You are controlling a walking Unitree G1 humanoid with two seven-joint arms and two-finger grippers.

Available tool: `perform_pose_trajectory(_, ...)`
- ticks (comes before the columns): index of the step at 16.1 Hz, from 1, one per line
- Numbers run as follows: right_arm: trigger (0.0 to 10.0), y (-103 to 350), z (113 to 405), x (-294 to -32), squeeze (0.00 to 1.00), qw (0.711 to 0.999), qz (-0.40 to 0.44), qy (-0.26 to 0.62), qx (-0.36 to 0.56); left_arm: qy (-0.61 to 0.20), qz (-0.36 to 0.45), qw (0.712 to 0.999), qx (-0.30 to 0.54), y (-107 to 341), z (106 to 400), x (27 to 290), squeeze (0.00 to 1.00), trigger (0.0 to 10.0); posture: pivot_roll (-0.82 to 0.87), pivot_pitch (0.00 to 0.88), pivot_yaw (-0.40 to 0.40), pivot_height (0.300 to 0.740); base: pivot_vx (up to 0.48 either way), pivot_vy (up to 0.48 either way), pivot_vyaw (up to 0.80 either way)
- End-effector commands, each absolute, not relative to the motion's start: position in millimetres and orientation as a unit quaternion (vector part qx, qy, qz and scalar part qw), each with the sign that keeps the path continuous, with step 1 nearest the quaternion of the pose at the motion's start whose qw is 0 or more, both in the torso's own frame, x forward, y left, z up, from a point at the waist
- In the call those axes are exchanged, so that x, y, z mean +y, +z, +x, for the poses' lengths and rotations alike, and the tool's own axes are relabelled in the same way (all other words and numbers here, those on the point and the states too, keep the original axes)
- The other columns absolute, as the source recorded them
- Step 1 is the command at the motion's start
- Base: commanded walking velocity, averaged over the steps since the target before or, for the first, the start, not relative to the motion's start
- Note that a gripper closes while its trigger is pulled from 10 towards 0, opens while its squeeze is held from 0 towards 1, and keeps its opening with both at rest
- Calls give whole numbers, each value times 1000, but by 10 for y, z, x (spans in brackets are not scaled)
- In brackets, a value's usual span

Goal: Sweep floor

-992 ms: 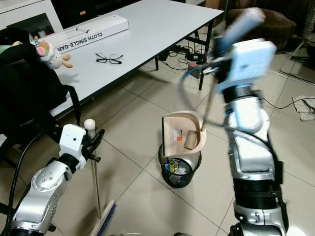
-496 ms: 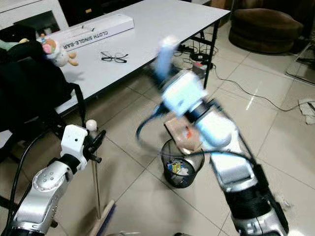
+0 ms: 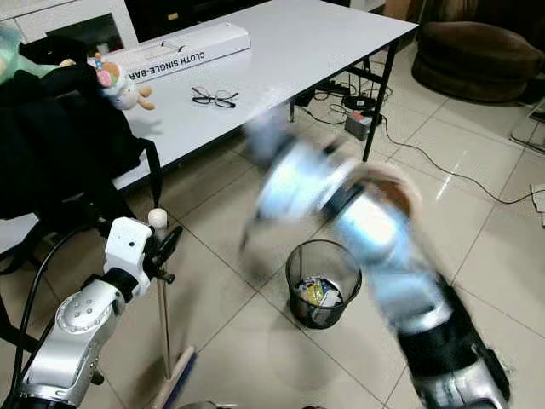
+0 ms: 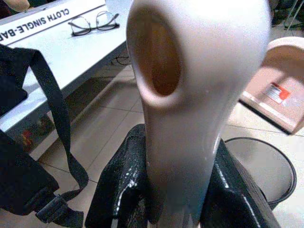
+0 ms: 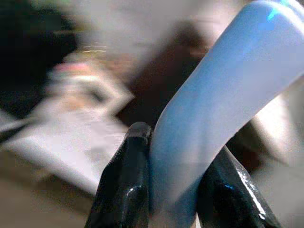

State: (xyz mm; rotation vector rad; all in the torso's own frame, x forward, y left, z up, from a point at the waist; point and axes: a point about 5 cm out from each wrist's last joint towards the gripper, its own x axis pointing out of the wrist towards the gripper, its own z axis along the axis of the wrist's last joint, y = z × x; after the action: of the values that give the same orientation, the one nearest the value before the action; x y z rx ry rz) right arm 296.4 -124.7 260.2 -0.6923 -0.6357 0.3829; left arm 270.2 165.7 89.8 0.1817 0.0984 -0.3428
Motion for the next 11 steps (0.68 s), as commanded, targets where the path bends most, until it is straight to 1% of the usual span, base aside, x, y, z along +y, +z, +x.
perform_pose_trajectory(1, 10000, 2912, 2935, -1367, 0, 881, -294, 124, -350, -176, 100, 978, 40, 933, 2725, 1663, 0, 10000, -61, 22, 61, 740, 0, 0, 0)
perform_pose_trajectory(2, 10000, 3116, 2943, -1579, 0, 889, -276, 51, -362, -183, 94, 978, 41, 928, 2735, 1644, 0, 10000, -69, 21, 65, 740, 0, 0, 0)
perform_pose_trajectory(3, 10000, 3111, 2987, -1733, 0, 896, -300, -1, -328, -186, 86, 978, 41, 930, 2742, 1627, 0, 10000, -70, 21, 66, 740, 0, 0, 0)
perform_pose_trajectory(4, 10000, 3045, 3005, -1911, 0, 904, -303, -52, -298, -192, 81, 977, 39, 934, 2753, 1600, 0, 10000, -77, 19, 68, 740, 0, 0, -800)
perform_pose_trajectory(5, 10000, 2974, 2971, -2079, 0, 900, -320, -94, -281, -200, 77, 976, 36, 940, 2762, 1575, 0, 10000, -78, 19, 67, 740, 0, 0, -800)
perform_pose_trajectory(7, 10000, 2900, 2900, -2234, 0, 892, -342, -137, -263, -204, 75, 976, 33, 945, 2767, 1561, 0, 10000, -80, 16, 68, 740, 0, 0, -800)
perform_pose_trajectory(8, 10000, 2824, 2861, -2324, 0, 896, -337, -159, -243, -204, 73, 976, 32, 943, 2769, 1559, 0, 10000, -89, 11, 71, 740, 0, 0, -800)
perform_pose_trajectory(9, 10000, 2693, 2849, -2380, 0, 913, -304, -166, -215, -204, 71, 976, 33, 937, 2772, 1553, 0, 10000, -97, 7, 72, 740, 0, 0, -800)
perform_pose_trajectory(10, 10000, 2567, 2853, -2377, 0, 930, -269, -161, -193, -206, 71, 975, 33, 932, 2775, 1547, 0, 10000, -96, 5, 71, 740, 0, 0, -800)
perform_pose_trajectory(11, 10000, 2480, 2854, -2371, 0, 940, -246, -158, -178, -208, 71, 975, 34, 929, 2776, 1542, 0, 10000, -95, 4, 69, 740, 0, 0, -800)
